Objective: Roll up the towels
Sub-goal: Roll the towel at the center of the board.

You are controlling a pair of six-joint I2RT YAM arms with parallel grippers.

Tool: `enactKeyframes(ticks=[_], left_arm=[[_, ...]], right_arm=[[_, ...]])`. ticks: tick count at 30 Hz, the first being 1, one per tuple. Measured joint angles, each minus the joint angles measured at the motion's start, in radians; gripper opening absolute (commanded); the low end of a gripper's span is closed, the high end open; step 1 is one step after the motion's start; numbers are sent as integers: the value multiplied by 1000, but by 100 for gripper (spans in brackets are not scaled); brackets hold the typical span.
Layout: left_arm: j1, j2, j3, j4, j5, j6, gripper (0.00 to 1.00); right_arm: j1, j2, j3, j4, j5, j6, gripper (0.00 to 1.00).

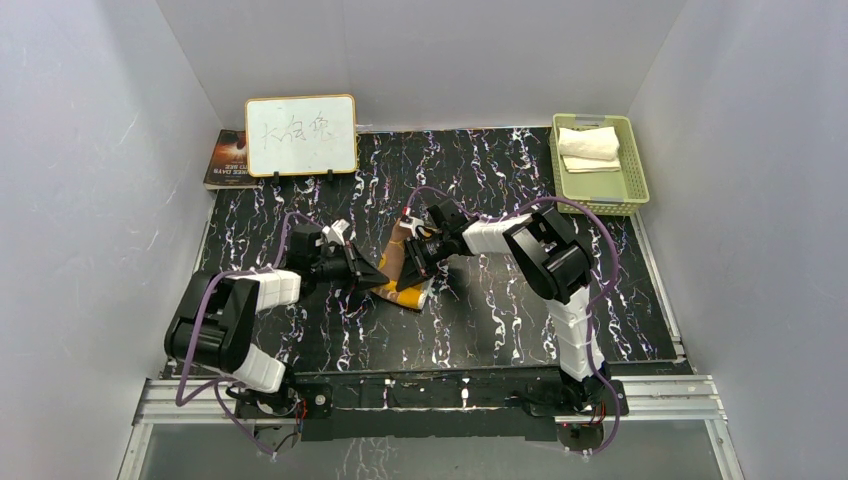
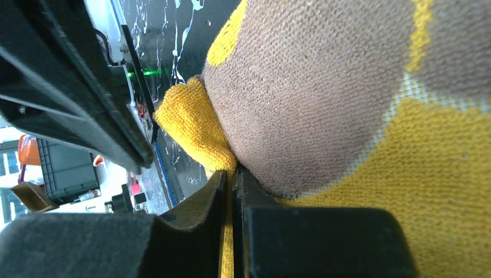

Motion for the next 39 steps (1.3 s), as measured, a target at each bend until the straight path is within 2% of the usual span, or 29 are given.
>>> enactKeyframes(ticks=[8, 9, 12, 16, 19, 22, 24, 25, 30, 35, 39], left_arm=[[-19, 100, 0, 25, -135, 21, 0], [-20, 101, 0, 23, -161, 27, 0], [-24, 98, 0, 13, -229, 52, 0], [-32, 79, 1, -6, -276, 92, 0], [-33, 75, 1, -9, -286, 113, 0], [-35, 74, 1, -8, -288, 130, 0], [-37, 74, 1, -6, -288, 139, 0], [-37, 74, 1, -6, -288, 143, 0], [-42, 73, 6, -11, -291, 157, 0], [-45, 73, 8, -15, -294, 163, 0], [-46, 73, 8, -14, -295, 166, 0]], right_arm=[[0, 0, 1, -5, 4, -3, 0], [0, 0, 3, -7, 5, -4, 3], [0, -1, 8, -23, 10, -18, 20], [6, -27, 20, -65, 40, -57, 26], [18, -86, 20, -115, 150, -111, 27], [15, -163, 18, -135, 267, -156, 22], [12, -227, 17, -129, 318, -175, 2], [10, -256, 17, -122, 330, -183, 0], [19, -314, 18, -78, 290, -199, 0], [52, -239, 11, -80, 173, -209, 0], [67, -194, -67, -64, 80, -206, 0]])
